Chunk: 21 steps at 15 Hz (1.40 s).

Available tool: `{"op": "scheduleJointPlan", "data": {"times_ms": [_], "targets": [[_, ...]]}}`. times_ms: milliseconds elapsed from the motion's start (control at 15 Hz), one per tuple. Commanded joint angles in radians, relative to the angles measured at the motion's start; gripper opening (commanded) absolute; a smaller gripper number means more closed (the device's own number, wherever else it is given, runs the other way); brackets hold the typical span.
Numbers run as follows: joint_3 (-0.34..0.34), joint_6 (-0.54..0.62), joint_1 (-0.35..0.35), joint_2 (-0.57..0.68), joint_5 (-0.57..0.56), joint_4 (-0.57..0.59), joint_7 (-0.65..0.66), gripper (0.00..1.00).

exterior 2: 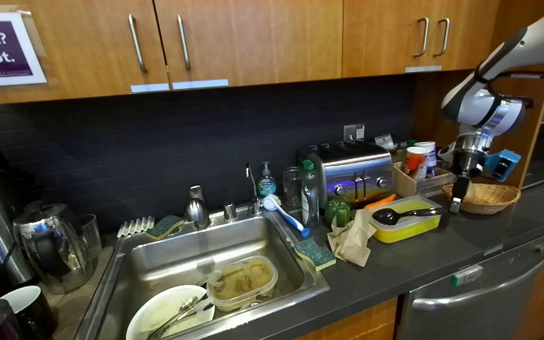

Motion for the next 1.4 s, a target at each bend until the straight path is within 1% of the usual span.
{"op": "scheduleJointPlan", "data": {"times_ms": [0, 400, 600, 1333], "targets": [[-0.019, 0.069, 0.022, -0.082, 0.028, -0.052, -0.037, 0.01], [-0.027, 0.194, 0.041, -0.155, 0.030, -0.083, -0.077, 0.01], [-0.035, 0.223, 0.053, -0.174, 0.029, -0.092, -0.083, 0.01], [-0.049, 0.204, 0.069, -0.170, 0.026, -0.085, -0.080, 0.01]]}}
